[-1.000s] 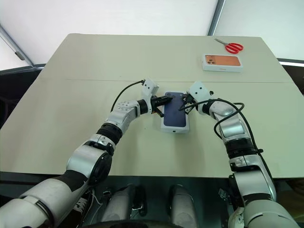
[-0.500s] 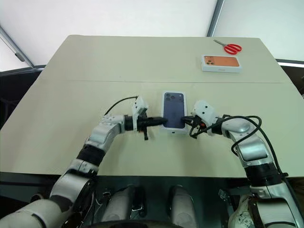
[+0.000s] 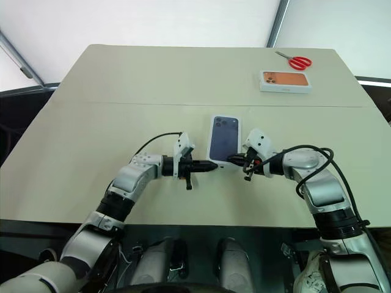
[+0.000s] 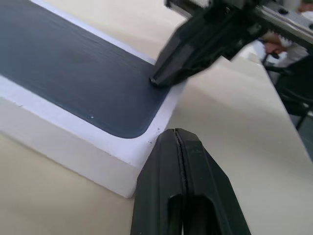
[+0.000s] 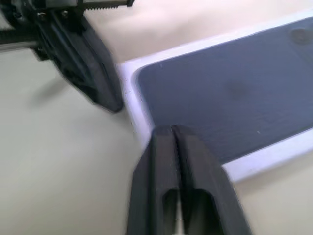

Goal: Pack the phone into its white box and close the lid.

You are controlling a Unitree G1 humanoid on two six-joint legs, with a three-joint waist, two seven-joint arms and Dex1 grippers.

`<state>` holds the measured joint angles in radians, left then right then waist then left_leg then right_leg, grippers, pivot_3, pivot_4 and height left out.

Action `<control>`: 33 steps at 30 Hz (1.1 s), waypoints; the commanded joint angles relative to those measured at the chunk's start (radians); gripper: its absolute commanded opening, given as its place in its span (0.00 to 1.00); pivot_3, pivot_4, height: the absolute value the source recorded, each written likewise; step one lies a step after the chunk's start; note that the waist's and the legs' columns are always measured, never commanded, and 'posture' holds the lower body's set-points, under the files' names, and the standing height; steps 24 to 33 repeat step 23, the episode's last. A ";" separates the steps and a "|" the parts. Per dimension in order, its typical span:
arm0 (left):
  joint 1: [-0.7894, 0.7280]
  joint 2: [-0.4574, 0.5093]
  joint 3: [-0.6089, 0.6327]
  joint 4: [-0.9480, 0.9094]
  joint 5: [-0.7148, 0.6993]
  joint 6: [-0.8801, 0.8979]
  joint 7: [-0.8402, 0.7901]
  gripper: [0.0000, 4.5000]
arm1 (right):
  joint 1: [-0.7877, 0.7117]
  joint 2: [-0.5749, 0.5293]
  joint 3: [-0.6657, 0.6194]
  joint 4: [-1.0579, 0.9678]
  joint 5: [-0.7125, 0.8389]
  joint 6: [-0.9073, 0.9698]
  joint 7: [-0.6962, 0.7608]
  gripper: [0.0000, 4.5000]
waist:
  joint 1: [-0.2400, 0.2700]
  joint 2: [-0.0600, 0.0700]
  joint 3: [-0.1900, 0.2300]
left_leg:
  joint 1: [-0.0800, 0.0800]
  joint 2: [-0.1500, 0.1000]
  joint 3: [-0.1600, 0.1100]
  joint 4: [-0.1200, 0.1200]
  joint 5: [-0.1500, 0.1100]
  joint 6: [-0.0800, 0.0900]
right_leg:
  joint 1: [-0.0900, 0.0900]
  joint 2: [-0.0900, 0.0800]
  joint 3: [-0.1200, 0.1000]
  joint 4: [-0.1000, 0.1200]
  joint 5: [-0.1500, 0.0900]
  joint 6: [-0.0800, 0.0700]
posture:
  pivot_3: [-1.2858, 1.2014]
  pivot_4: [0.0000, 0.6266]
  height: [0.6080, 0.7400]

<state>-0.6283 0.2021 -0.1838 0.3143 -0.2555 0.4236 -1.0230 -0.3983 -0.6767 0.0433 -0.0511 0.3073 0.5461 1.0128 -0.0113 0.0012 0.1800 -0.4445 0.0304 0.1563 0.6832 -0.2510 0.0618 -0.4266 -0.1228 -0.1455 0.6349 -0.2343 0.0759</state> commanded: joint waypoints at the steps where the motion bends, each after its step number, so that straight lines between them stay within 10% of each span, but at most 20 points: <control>1: -0.051 0.110 0.137 -0.036 -0.036 -0.017 0.030 0.41 | -0.033 -0.026 -0.111 0.004 0.059 -0.012 -0.003 0.42 | 0.000 0.000 0.000 | 0.000 0.000 0.000 0.000 0.000 0.000 | 0.000 0.000 0.000 0.000 0.000 0.000 | 0.52 0.24 0.98; 6: -0.014 0.279 0.237 -0.063 -0.072 0.000 -0.009 0.97 | -0.009 -0.077 -0.139 0.035 0.048 -0.062 0.019 1.00 | 0.001 0.000 0.000 | 0.000 -0.001 0.001 -0.001 0.000 0.000 | 0.000 0.000 0.000 0.000 0.000 0.000 | 0.52 0.24 0.98; 16: 0.201 0.477 0.382 -0.253 -0.181 0.079 -0.026 0.97 | 0.079 -0.129 -0.239 0.036 0.126 -0.171 0.118 1.00 | 0.001 0.001 0.000 | 0.000 0.000 0.002 -0.001 0.000 -0.001 | 0.000 0.000 0.000 0.000 0.000 0.001 | 0.52 0.24 0.98; 33: 0.288 0.502 0.436 -0.323 -0.206 0.072 0.019 0.97 | 0.069 -0.146 -0.235 0.095 0.098 -0.217 0.127 1.00 | 0.000 0.001 0.000 | 0.000 0.000 0.002 -0.001 0.000 -0.001 | 0.000 0.000 0.001 -0.001 0.000 0.000 | 0.52 0.24 0.98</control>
